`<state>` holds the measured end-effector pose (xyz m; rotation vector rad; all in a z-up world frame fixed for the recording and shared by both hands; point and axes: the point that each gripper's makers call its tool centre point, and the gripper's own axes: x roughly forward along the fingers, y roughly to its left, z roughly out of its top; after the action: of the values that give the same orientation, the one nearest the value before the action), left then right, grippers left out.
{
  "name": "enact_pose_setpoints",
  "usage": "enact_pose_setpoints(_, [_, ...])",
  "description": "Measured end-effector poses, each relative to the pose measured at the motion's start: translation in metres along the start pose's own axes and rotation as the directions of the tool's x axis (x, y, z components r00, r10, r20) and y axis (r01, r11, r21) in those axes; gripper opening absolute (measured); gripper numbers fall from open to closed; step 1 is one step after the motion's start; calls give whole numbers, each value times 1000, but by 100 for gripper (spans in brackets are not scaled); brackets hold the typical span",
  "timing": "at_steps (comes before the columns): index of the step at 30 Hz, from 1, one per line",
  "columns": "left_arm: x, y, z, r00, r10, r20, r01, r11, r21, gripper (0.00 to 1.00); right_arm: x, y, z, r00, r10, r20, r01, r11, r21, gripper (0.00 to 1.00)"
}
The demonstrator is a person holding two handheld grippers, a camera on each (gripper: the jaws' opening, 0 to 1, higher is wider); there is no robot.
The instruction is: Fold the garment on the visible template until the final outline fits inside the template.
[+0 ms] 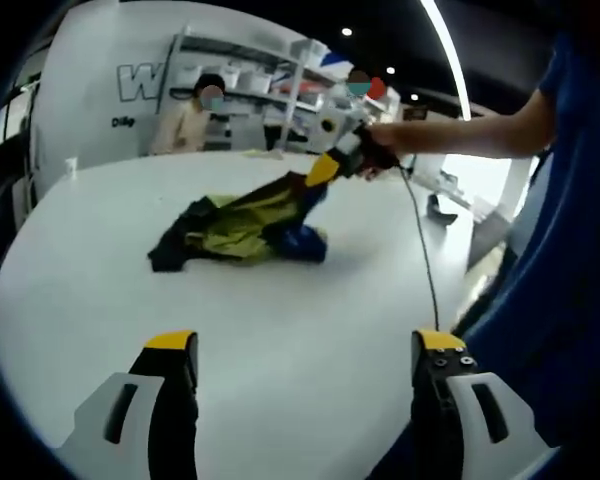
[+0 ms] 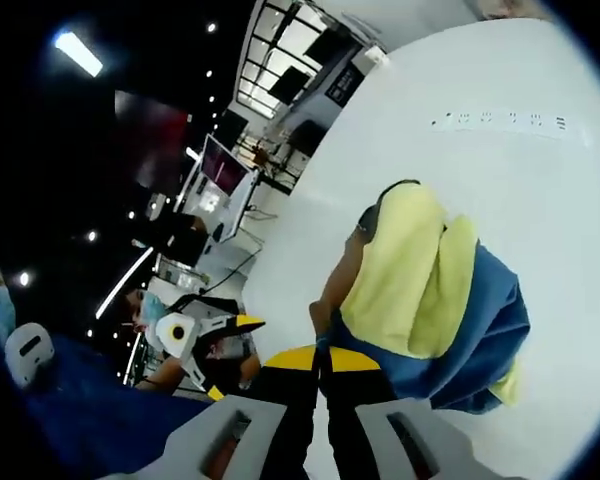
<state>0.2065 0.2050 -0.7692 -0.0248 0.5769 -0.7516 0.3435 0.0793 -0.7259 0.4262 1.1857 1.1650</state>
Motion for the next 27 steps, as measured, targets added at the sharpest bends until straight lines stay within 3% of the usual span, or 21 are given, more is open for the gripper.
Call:
enact_pose_setpoints(6, [1,-5,1,1000,-10,-3,10,1000,13,83,-5,10,-7,1000,10,-5,-10,1000,-24,0])
enact_pose_setpoints(19, [5,-6,1,1000,-25,-11,25,999,43,82,-17,30,-44,998,22,-55,-25,998,-56,0])
enact_pose_setpoints(24, [13,7,8,1000,-7,-10,7,997,83,79,-22,36,-57,998,25,-64,-29,998,-54,0])
enact_pose_setpoints(27, [22,21,19,999,25,28,-27,995,101,78,-25,39,-63,997,29,-68,-33,998,-50,0])
